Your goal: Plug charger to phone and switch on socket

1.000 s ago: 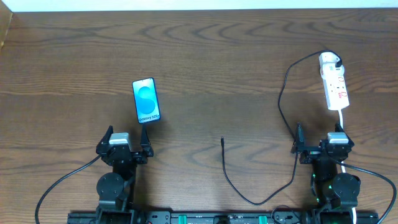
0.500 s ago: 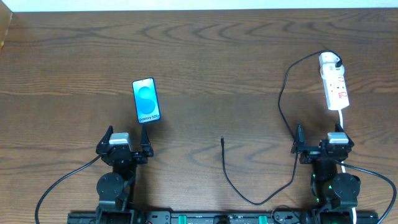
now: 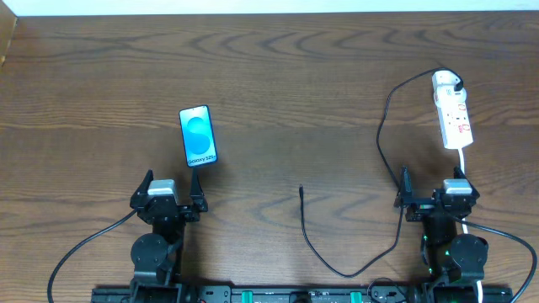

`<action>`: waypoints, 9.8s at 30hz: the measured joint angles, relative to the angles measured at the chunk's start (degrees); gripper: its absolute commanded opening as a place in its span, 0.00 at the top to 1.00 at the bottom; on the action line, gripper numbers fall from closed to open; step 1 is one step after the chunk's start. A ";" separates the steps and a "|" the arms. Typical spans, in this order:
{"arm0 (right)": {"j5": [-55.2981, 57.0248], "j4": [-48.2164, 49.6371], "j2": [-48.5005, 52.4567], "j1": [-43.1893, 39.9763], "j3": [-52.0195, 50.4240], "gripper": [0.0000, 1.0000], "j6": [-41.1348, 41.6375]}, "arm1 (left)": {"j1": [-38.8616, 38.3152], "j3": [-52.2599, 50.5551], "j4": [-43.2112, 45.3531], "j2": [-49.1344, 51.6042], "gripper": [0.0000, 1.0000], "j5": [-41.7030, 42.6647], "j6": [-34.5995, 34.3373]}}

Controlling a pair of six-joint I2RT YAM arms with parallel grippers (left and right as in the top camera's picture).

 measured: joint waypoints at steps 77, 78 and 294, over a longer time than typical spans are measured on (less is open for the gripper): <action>0.24 0.02 -0.04 0.11 -0.02 0.01 0.13 | 0.00 31.67 -5.66 37.66 0.11 -0.04 -0.02; 0.24 0.02 -0.07 0.11 -0.02 0.01 0.13 | 0.00 32.94 -5.77 38.97 0.11 -0.04 0.00; 0.24 0.02 -0.13 0.11 -0.02 0.01 0.15 | 4.15 79.95 -42.36 118.31 0.02 6.34 -16.35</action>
